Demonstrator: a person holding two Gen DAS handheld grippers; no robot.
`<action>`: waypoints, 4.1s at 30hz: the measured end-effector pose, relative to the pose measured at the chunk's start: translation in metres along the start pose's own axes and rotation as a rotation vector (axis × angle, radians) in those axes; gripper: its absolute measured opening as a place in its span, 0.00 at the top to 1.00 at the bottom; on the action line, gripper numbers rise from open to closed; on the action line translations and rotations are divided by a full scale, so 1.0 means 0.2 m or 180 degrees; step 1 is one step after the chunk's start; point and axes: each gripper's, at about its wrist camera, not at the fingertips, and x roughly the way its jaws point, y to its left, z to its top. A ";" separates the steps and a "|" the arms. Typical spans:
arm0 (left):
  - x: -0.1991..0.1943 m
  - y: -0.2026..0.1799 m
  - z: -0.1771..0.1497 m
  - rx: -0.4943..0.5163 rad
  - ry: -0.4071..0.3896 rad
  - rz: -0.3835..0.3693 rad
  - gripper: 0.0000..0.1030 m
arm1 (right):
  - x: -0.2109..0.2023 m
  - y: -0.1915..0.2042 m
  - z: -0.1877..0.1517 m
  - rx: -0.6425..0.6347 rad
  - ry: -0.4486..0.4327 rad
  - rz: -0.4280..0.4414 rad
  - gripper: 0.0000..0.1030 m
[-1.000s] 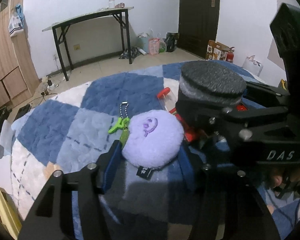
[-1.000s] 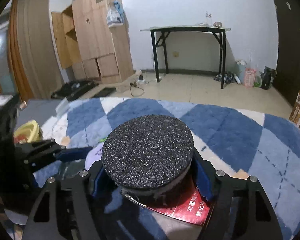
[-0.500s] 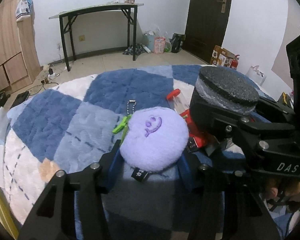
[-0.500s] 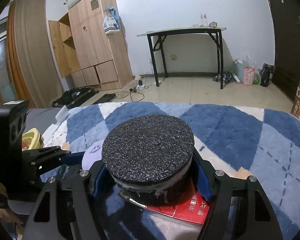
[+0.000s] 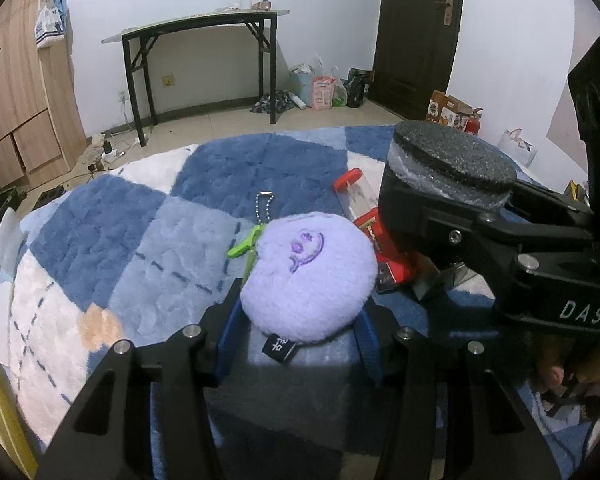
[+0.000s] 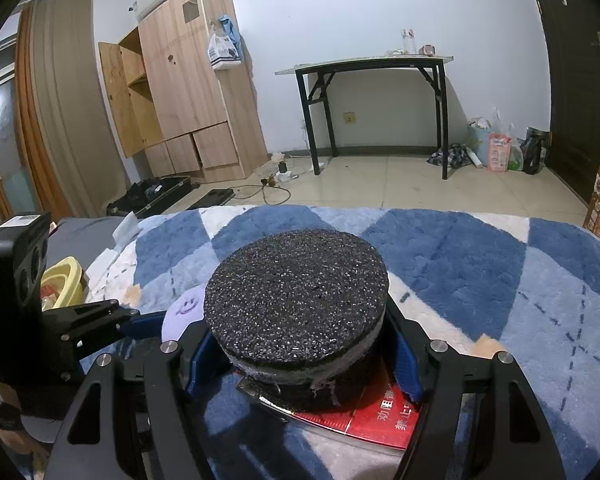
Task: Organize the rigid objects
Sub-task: 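Carry plush and foam cylinder to the yellow basin and release them, then grasp red lighter with left tool while right grasps red Hongqiqu box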
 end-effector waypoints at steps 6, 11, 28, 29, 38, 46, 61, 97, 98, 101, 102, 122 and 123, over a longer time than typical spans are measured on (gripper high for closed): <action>-0.01 0.00 -0.01 0.0016 0.0003 0.0022 0.49 | 0.00 0.03 0.00 -0.0043 0.0011 -0.0033 0.31; -0.01 0.01 -0.01 -0.0024 0.0012 -0.0019 0.49 | 0.00 0.03 0.00 -0.0057 0.0017 -0.0036 0.31; -0.29 0.06 0.01 -0.0072 -0.0451 0.0213 0.49 | -0.12 0.08 -0.01 -0.0200 -0.0237 0.0056 0.32; -0.34 0.08 0.02 -0.0099 -0.0439 0.0210 0.49 | -0.13 0.09 -0.01 -0.0222 -0.0245 0.0072 0.32; -0.88 0.35 0.00 -0.0369 -0.0733 0.0526 0.49 | -0.25 0.22 -0.02 -0.0498 -0.0227 0.0306 0.32; -1.22 0.64 -0.20 -0.0527 -0.0526 0.1140 0.49 | -0.17 0.59 0.09 -0.0765 0.0087 0.0992 0.31; -0.97 1.14 -0.53 -0.1121 0.0270 0.1271 0.49 | 0.54 1.19 0.23 -0.0899 0.1048 0.1690 0.32; -0.47 0.07 0.28 -0.0258 -0.0075 0.0207 0.00 | -0.18 -0.12 -0.14 0.0197 0.0431 -0.0472 0.00; -0.39 0.06 0.31 -0.0292 0.0023 0.0156 0.00 | -0.17 -0.10 -0.15 0.0163 0.0406 -0.0480 0.00; -0.14 0.05 0.40 -0.0491 0.0236 0.0058 0.00 | -0.17 -0.07 -0.15 0.0173 0.0255 -0.0558 0.00; -0.06 0.03 0.41 -0.0497 0.0326 0.0027 0.00 | -0.17 -0.07 -0.15 0.0207 0.0228 -0.0610 0.00; 0.19 0.01 0.32 -0.0808 0.0679 -0.0150 0.00 | -0.03 -0.19 -0.10 0.0471 0.0321 -0.0624 0.01; 0.18 0.02 0.32 -0.0827 0.0661 -0.0148 0.00 | -0.03 -0.16 -0.10 0.0397 0.0308 -0.0625 0.01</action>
